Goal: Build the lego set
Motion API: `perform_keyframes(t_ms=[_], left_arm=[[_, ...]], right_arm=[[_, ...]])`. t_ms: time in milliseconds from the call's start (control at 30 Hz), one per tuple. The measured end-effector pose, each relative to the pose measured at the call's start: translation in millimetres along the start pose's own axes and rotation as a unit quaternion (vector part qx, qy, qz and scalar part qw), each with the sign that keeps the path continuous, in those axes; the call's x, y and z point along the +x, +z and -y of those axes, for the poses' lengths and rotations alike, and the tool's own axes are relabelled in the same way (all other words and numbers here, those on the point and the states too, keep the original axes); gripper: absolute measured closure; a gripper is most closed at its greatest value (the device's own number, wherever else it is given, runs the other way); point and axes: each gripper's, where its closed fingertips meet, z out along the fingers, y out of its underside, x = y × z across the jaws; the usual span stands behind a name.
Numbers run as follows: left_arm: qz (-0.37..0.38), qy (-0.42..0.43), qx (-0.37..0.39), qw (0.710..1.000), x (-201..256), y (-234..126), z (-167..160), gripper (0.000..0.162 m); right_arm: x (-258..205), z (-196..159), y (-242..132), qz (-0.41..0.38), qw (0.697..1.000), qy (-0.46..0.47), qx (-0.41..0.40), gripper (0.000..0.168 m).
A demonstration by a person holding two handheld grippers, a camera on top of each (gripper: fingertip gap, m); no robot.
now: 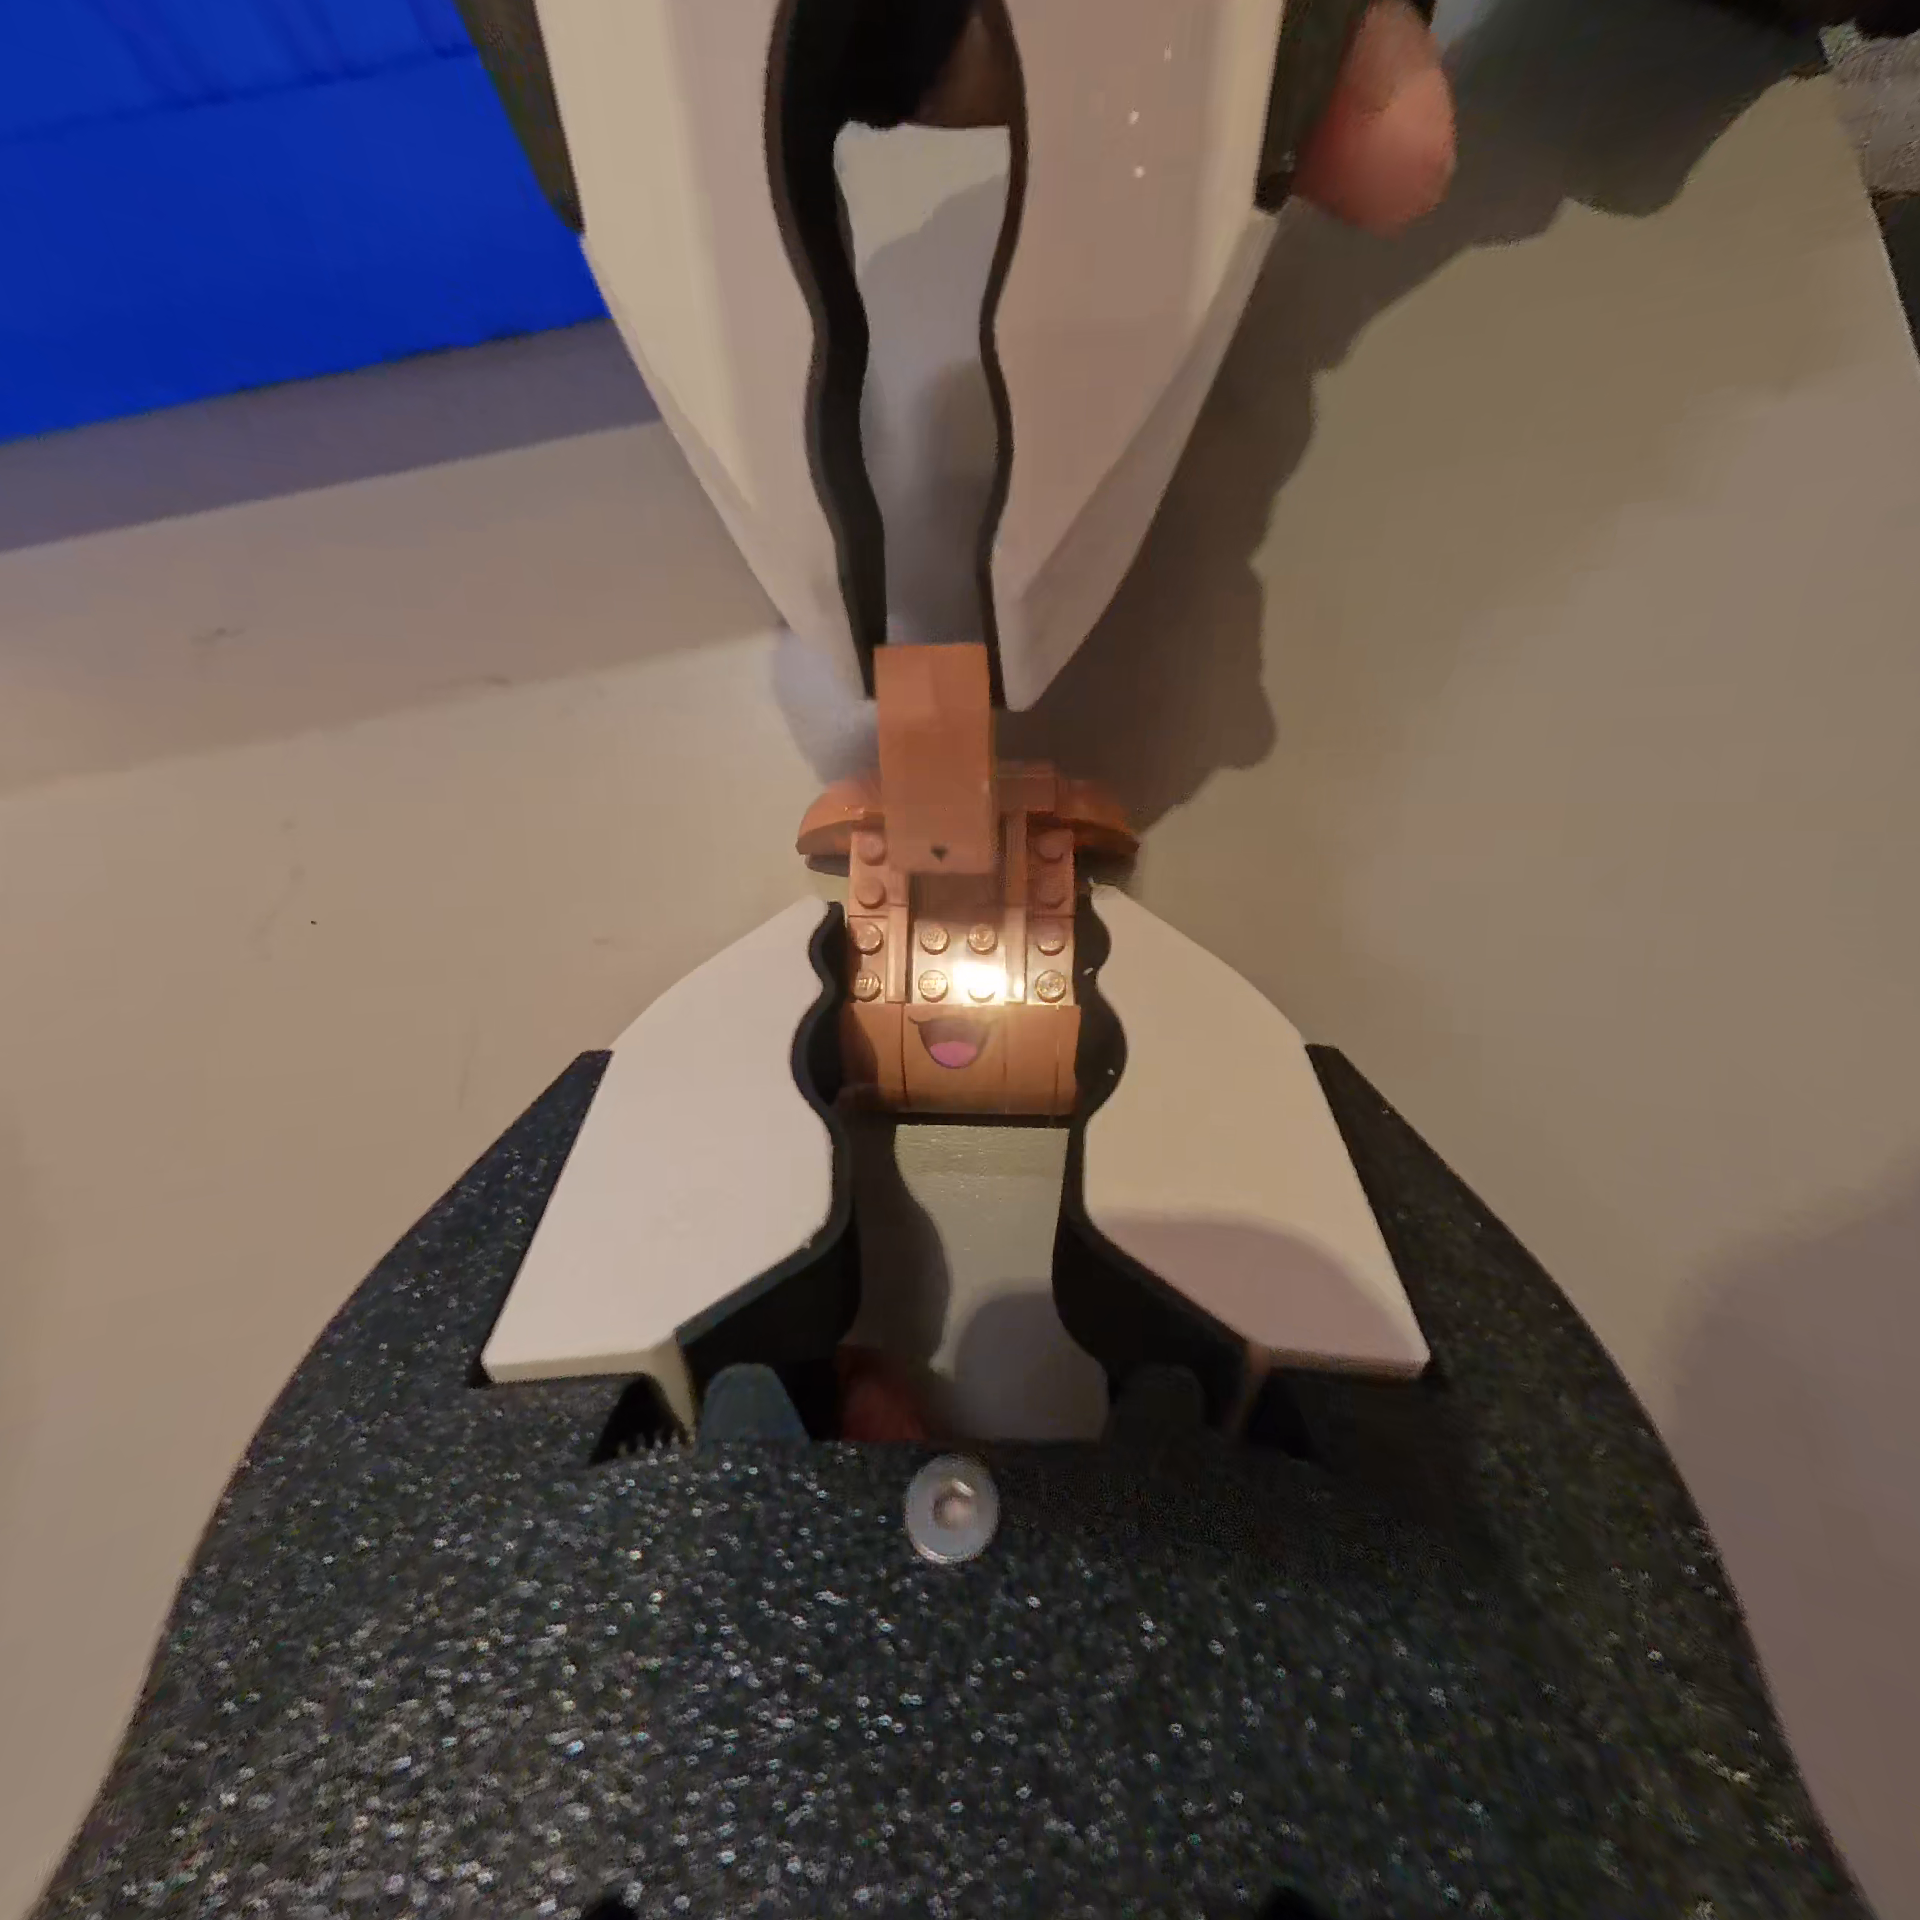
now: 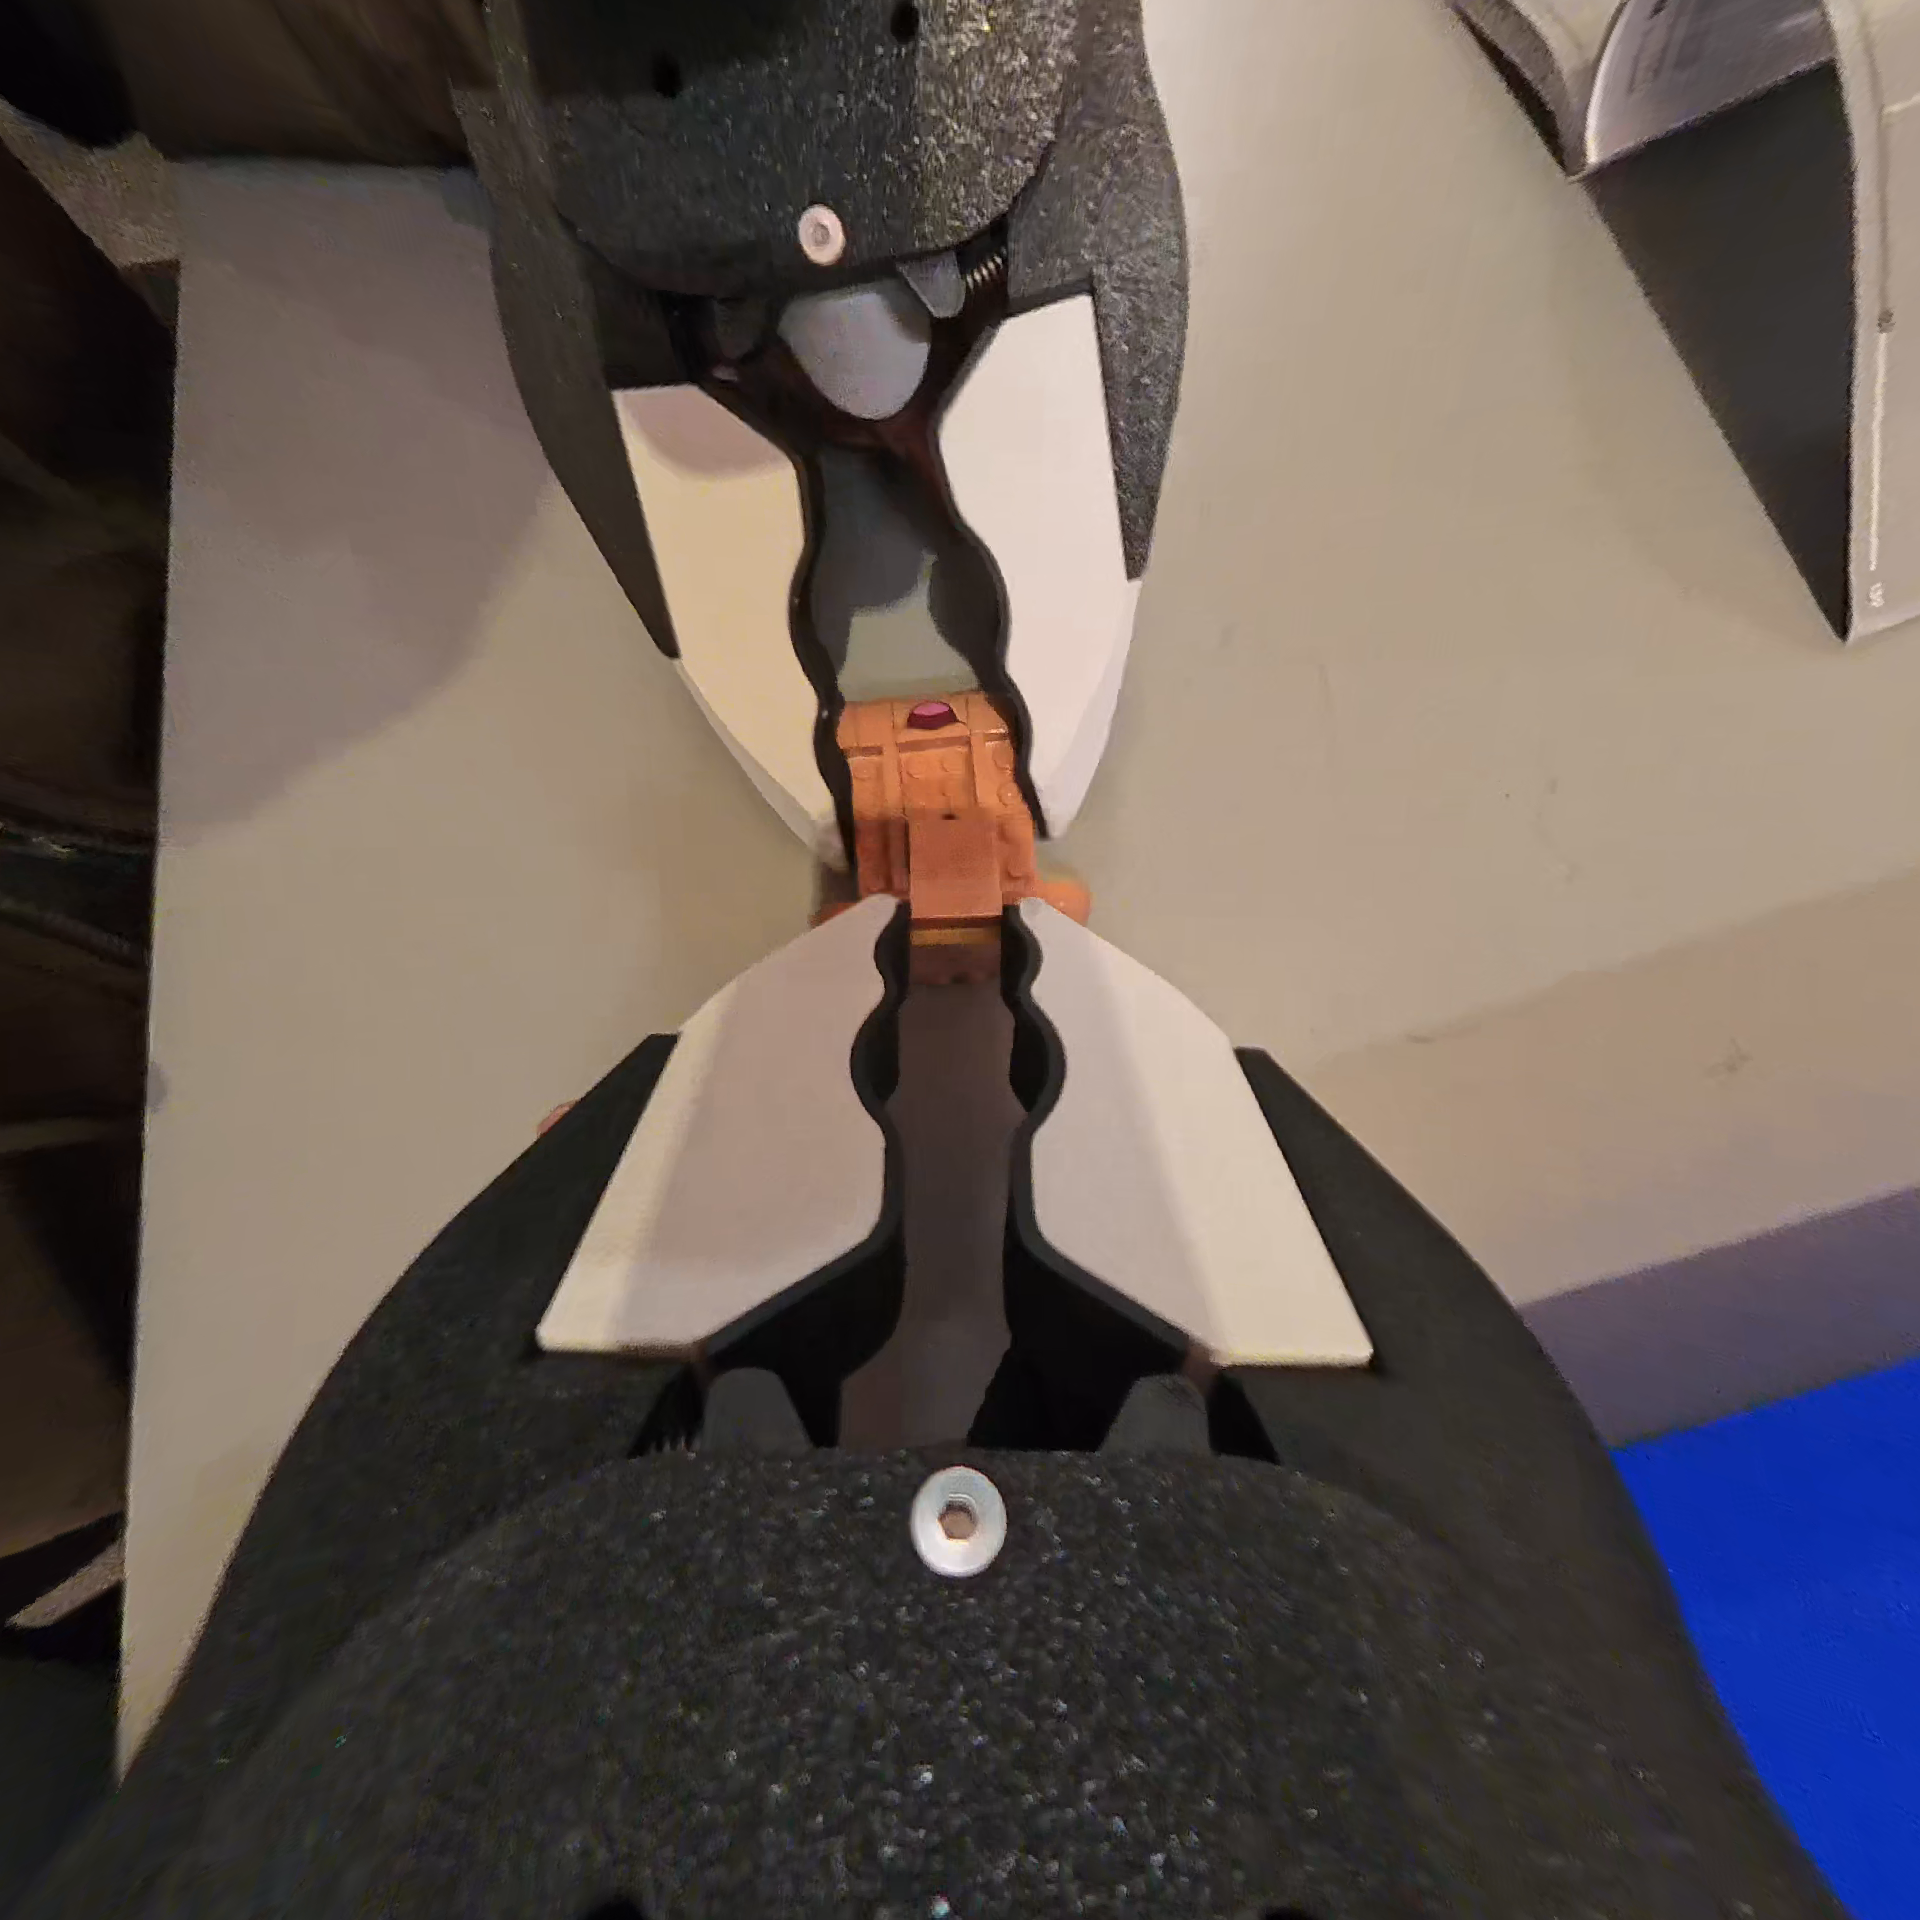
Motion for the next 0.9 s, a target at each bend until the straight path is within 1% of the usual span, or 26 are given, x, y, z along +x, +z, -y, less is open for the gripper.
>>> perform_keyframes(t_ms=[167,367,900], left_arm=[[0.006,-0.003,0.003,1.000,-0.7,-0.6,-0.3,0.121],[0.008,-0.003,0.006,1.000,-0.5,-0.2,-0.1,0.120],[0.006,-0.002,0.024,1.000,1.2,-1.8,5.7,0.121]], right_arm=[[-4.6,3.6,7.1,0.006,0.999,-0.018,-0.038,0.152],[-2.1,6.9,12.1,0.001,0.998,-0.020,-0.053,0.152],[-5.0,3.3,17.7,0.012,0.999,-0.016,-0.037,0.152]])
